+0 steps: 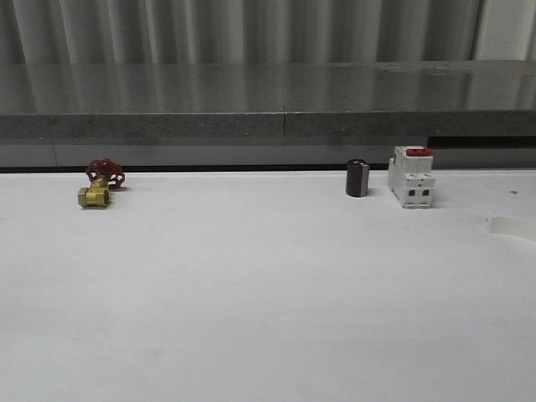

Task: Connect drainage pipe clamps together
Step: 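Move the left gripper above the white semicircular clamp half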

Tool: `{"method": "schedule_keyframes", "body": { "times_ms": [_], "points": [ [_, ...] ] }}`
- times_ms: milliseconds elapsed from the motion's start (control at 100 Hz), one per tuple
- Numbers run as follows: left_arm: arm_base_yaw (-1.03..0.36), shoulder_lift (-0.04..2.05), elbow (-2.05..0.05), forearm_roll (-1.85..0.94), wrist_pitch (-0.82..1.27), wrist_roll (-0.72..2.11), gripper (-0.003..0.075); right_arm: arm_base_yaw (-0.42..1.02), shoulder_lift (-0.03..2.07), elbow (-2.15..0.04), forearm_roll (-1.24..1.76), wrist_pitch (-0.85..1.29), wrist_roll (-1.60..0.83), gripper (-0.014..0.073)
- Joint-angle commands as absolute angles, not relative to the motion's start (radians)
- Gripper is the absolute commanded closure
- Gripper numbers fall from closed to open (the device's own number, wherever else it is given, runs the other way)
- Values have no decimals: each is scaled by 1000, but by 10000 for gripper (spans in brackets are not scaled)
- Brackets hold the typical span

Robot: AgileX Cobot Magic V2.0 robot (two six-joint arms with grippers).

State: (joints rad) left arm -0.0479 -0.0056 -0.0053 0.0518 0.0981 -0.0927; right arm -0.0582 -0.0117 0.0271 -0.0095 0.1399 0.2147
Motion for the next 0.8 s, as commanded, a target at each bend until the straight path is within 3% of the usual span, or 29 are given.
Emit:
{"method": "schedule_keyframes", "body": {
  "times_ms": [0, 440, 790],
  "points": [
    [-44, -37, 30, 52, 21, -102, 740, -66, -29, 12, -22, 58, 212, 711],
    [-44, -37, 9, 52, 11, -102, 740, -66, -29, 12, -22, 58, 212, 711],
    [-44, 172, -351, 18, 298, -102, 740, -66, -29, 12, -22, 58, 212, 711]
  ]
}}
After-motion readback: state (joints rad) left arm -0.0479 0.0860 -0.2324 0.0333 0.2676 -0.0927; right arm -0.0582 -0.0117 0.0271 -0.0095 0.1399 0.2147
